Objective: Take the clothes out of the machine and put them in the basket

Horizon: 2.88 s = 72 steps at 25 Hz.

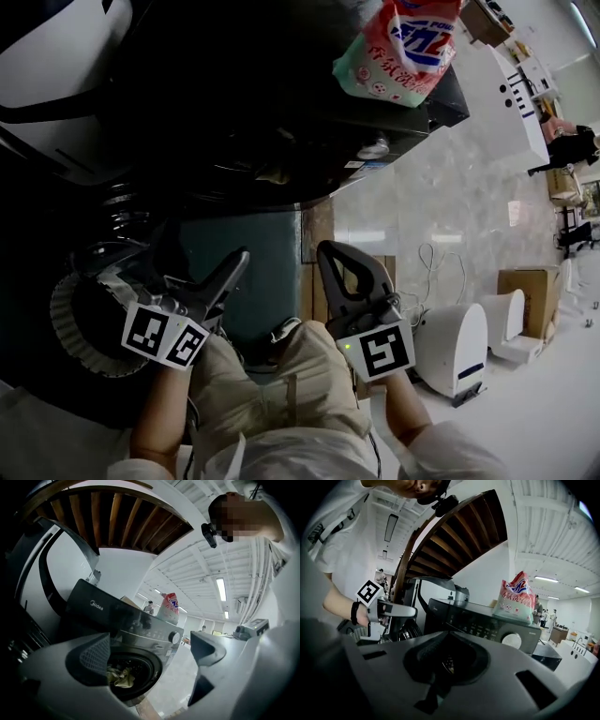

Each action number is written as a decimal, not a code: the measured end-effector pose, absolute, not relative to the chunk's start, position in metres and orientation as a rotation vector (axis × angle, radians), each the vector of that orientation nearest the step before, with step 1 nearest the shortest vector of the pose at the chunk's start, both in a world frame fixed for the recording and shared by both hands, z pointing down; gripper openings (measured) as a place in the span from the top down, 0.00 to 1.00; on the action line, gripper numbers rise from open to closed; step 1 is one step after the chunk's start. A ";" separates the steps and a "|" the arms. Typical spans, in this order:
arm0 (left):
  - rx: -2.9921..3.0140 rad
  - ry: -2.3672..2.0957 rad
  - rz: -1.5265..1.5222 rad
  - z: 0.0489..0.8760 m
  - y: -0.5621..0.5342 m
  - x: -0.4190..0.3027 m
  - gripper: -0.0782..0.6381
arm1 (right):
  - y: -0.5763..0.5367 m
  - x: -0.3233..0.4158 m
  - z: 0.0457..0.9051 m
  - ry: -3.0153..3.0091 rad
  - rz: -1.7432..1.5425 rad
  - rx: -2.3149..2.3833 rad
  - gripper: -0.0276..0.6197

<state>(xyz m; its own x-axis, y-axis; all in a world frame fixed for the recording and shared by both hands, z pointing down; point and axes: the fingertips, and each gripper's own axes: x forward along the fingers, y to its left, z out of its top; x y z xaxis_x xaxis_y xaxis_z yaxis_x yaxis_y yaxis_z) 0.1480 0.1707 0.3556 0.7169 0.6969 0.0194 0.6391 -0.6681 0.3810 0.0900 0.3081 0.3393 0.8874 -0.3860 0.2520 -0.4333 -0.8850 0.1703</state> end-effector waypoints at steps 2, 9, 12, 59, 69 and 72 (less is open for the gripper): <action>2.583 1.056 0.219 0.385 0.169 0.157 0.17 | 0.302 0.098 0.367 -0.628 0.291 2.831 0.94; 2.609 1.074 0.227 0.514 0.171 0.196 0.17 | 0.281 0.128 0.483 -0.701 0.273 2.755 0.94; 2.610 1.087 0.171 0.553 0.173 0.211 0.17 | 0.285 0.142 0.522 -0.699 0.240 2.749 0.94; 2.833 1.751 0.836 0.827 0.401 0.433 0.17 | 0.387 0.166 0.732 -0.533 -0.114 2.673 0.94; 2.974 1.746 0.978 0.870 0.402 0.456 0.17 | 0.416 0.139 0.741 -0.482 -0.088 2.678 0.94; 3.021 1.757 1.015 0.879 0.399 0.462 0.17 | 0.416 0.136 0.743 -0.482 -0.080 2.671 0.94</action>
